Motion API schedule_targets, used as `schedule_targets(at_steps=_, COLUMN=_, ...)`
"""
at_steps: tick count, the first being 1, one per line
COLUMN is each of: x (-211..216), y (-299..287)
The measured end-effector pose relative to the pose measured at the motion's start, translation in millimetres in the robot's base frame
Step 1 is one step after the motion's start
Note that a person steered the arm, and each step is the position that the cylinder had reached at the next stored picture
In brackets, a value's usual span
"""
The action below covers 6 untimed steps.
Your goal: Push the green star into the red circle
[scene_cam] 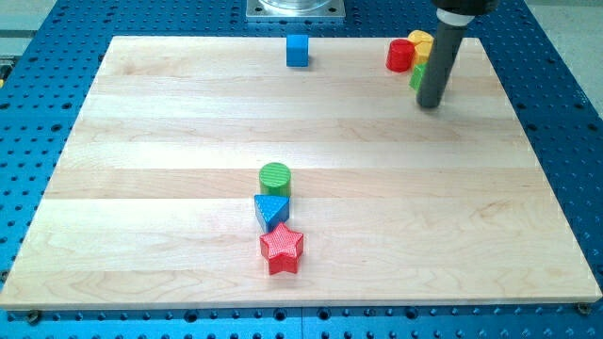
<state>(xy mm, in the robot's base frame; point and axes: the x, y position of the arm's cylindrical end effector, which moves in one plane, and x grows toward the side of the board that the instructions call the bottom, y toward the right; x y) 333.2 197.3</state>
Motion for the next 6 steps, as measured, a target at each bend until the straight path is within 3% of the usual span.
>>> schedule_targets(at_steps=1, x=-14.7, y=9.2)
schedule_targets(at_steps=3, x=-13.8, y=-34.0)
schedule_targets(at_steps=5, x=193.0, y=-140.7)
schedule_targets(at_steps=6, x=265.6, y=-227.1)
